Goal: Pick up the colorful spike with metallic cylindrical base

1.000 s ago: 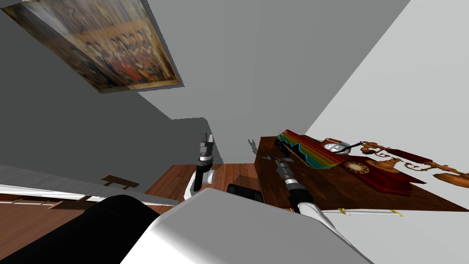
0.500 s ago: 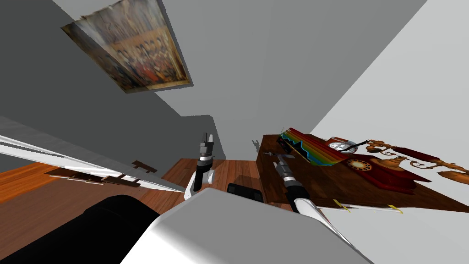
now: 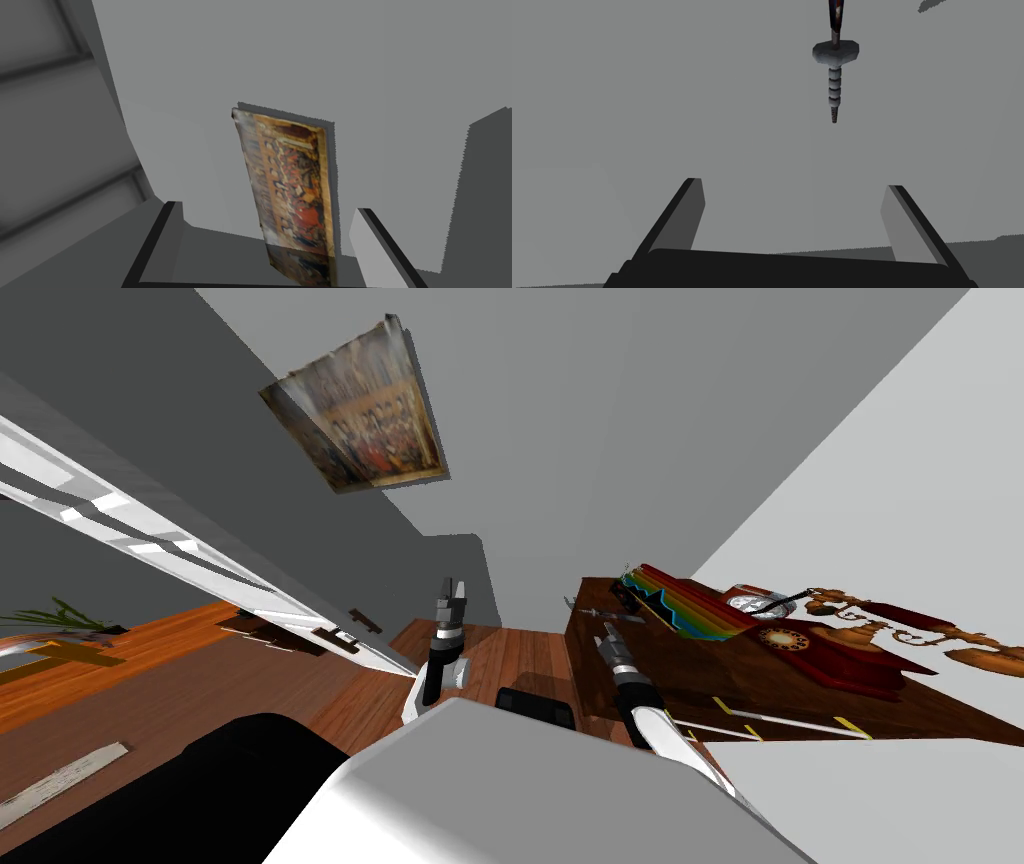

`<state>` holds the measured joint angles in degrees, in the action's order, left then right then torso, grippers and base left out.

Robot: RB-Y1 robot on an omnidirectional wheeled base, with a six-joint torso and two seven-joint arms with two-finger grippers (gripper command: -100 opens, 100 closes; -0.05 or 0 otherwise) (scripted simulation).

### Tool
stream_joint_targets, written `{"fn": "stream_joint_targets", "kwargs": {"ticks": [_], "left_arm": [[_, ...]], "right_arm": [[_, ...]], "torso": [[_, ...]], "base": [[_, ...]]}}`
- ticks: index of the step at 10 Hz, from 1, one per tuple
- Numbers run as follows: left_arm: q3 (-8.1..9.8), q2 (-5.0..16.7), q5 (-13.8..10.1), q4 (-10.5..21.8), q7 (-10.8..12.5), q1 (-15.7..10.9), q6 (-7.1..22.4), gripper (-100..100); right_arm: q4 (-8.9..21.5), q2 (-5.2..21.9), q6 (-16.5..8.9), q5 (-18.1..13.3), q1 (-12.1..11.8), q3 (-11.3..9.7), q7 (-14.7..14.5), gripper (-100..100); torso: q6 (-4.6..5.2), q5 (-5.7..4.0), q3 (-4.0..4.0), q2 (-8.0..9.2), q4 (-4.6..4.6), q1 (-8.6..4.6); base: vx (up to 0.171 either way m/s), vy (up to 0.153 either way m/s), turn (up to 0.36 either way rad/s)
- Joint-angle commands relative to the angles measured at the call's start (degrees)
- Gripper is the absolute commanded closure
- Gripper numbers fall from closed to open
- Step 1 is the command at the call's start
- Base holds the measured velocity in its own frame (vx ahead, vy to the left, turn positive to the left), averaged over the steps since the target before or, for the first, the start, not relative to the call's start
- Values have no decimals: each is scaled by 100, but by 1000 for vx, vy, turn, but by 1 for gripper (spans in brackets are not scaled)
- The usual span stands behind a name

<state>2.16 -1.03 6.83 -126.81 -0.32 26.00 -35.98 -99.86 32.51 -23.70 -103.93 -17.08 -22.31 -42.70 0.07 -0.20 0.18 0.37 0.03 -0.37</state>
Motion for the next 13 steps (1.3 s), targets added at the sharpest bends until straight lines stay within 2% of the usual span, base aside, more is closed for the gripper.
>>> {"fn": "stream_joint_targets", "kwargs": {"ticks": [1,7,10,13], "left_arm": [[0,0,0,0,0,0,0,0],[1,1,0,0,0,1,0,0],[1,1,0,0,0,1,0,0],[2,2,0,0,0,2,0,0]], "right_arm": [[105,-117,-27,64,130,7,-2,-100],[594,-492,-139,403,646,71,-97,-100],[965,-585,-262,646,932,117,-211,-100],[1437,-602,-444,956,1245,178,-385,-100]], "torso": [[0,0,0,0,0,0],[2,-4,-2,-5,-1,-22],[3,-5,-14,-27,-5,-31],[4,-9,-28,-52,-10,-48]], "base": [[-215,38,157],[-202,22,204],[-134,-7,233],[-72,-38,217]]}}
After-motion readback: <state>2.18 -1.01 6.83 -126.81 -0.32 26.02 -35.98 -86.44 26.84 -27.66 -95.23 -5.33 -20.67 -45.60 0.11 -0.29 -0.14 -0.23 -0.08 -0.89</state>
